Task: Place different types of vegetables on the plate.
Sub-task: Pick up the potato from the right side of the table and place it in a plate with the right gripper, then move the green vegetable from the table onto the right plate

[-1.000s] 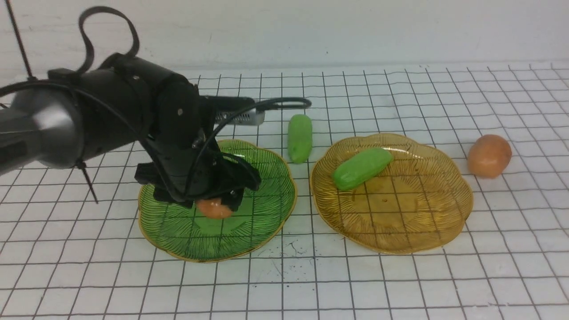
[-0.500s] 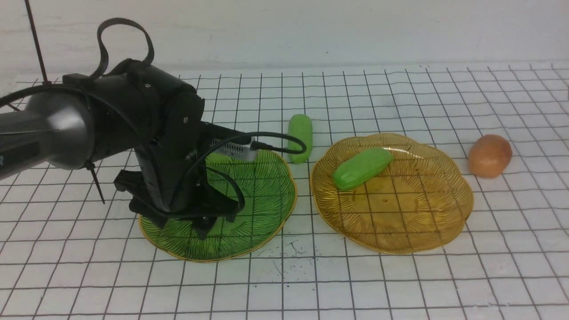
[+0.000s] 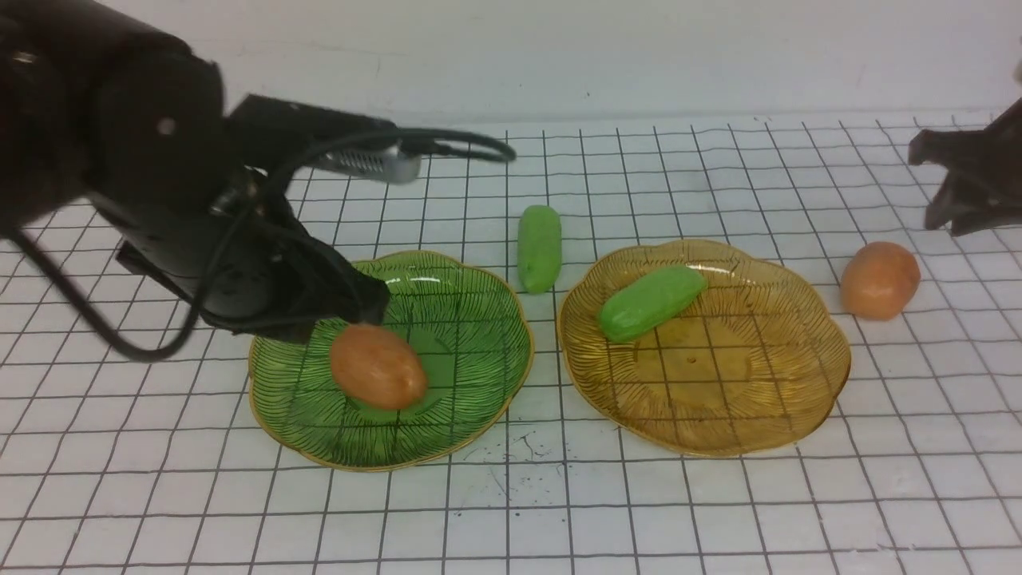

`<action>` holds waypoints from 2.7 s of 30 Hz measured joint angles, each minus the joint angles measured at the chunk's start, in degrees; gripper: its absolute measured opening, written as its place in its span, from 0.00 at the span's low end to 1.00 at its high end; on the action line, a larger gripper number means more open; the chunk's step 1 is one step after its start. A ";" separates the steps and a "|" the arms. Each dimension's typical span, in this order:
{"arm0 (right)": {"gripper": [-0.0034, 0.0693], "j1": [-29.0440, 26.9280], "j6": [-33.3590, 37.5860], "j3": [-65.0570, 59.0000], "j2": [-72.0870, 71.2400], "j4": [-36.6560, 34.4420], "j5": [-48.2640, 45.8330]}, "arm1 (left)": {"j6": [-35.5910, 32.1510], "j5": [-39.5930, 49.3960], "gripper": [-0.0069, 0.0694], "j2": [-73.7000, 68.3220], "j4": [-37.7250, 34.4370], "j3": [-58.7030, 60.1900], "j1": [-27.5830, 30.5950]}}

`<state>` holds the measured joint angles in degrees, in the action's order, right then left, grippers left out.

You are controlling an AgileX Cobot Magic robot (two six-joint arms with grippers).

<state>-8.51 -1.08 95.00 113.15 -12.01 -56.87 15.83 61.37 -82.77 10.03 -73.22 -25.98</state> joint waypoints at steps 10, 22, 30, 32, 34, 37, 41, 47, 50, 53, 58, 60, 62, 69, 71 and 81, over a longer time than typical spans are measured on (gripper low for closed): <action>0.90 0.35 -5.69 0.14 6.57 -0.36 8.15 | 0.00 3.18 0.08 5.08 -0.05 0.00 0.00; 0.76 0.35 -4.82 1.15 11.26 -4.06 7.81 | 0.00 5.12 0.08 5.08 -0.05 0.00 0.00; 0.77 1.05 2.50 12.25 6.26 -12.14 -3.91 | 0.00 5.00 0.08 5.08 -0.05 0.00 0.00; 0.77 3.22 7.09 14.97 4.30 -18.69 -6.63 | 0.00 3.86 0.08 5.08 -0.05 0.00 0.00; 0.77 6.75 11.62 16.71 3.21 -25.76 -8.66 | 0.00 2.28 0.08 5.08 -0.05 0.00 0.00; 0.77 13.33 16.60 17.30 3.12 -31.72 -10.23 | 0.45 0.68 0.08 5.08 -0.05 0.00 0.00; 0.77 24.81 20.30 17.30 4.58 -30.92 -10.50 | 0.63 0.07 0.08 5.08 -0.51 0.00 0.00; 0.77 38.12 20.82 17.30 10.67 -21.79 -5.02 | 0.63 0.07 0.08 5.08 -1.01 0.00 0.00; 0.77 40.61 20.82 17.30 13.27 -20.83 -3.71 | 0.63 0.33 0.08 5.08 -1.12 0.00 0.00; 0.77 42.06 20.82 17.30 15.18 -20.63 -3.00 | 0.54 0.51 0.08 5.08 -1.12 0.00 0.00; 0.81 42.16 20.82 17.30 16.02 -18.57 -2.46 | 0.45 1.42 0.08 5.08 -1.12 0.00 0.00; 0.87 42.10 19.69 17.36 16.02 -16.04 -2.34 | 0.43 1.61 0.08 5.08 -1.12 0.00 0.00; 0.90 42.10 18.16 17.46 16.02 -13.98 -2.77 | 0.43 1.73 0.08 5.08 -1.12 0.00 0.00; 0.91 42.10 15.27 18.18 15.90 -9.44 -4.52 | 0.43 1.85 0.08 5.08 -1.12 0.00 0.00; 0.91 42.10 14.73 20.47 15.53 -6.09 -5.00 | 0.43 1.85 0.08 5.08 -1.12 0.00 0.00; 0.90 40.68 -2.19 30.50 15.78 16.29 4.19 | 0.43 1.97 0.08 5.08 -1.14 0.00 0.00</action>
<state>32.16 -3.26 125.51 128.93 4.28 -52.69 16.27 63.34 -77.69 8.89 -73.22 -25.98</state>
